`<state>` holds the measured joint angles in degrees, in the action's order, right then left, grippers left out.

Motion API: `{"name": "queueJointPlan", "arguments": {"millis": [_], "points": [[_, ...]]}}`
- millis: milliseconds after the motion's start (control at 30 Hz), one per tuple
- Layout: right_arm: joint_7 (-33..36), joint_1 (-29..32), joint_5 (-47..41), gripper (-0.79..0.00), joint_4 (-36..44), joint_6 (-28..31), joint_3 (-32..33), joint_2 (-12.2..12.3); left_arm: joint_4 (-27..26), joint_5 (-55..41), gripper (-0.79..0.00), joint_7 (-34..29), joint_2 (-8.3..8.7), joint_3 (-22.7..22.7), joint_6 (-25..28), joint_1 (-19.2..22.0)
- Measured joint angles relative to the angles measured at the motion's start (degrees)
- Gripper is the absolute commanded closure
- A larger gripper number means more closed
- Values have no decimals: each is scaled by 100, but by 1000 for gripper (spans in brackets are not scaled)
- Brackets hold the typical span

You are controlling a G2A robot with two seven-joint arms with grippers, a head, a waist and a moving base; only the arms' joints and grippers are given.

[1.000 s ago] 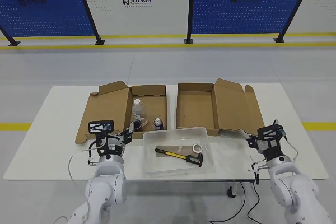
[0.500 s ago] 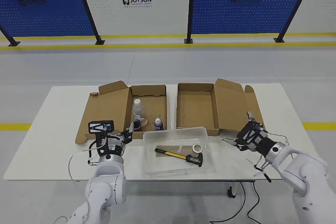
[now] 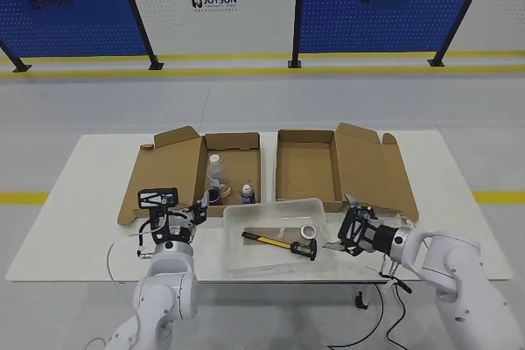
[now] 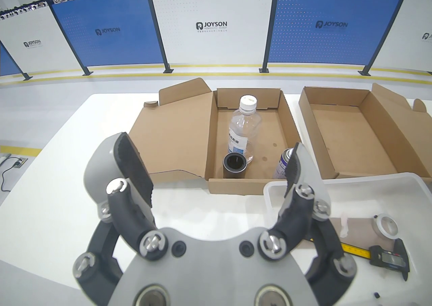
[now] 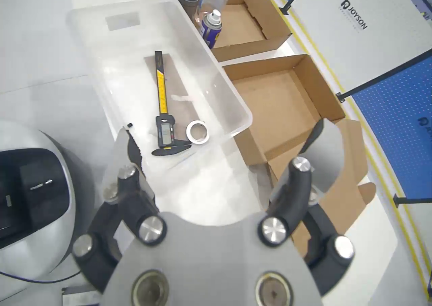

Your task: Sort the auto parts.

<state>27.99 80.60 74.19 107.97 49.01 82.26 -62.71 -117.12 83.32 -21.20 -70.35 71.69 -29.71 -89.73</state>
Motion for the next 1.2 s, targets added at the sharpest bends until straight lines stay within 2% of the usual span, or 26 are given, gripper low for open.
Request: {"name": "queueJointPlan", "arguments": {"millis": [400,533,833,1200], "points": [[2129,-673,-1713,-785,108,-1711,-845,-120,0,0,-785,0,0,0,0,0],[2643,-934,-2013,-785,69,-2202,-1092,-155,0,0,-785,0,0,0,0,0],[2856,-1338,-1931,-785,-248,-2717,-1537,-214,0,0,-785,0,0,0,0,0],[2856,-1338,-1939,-785,-253,-2723,-1536,-214,0,0,-785,0,0,0,0,0]]}}
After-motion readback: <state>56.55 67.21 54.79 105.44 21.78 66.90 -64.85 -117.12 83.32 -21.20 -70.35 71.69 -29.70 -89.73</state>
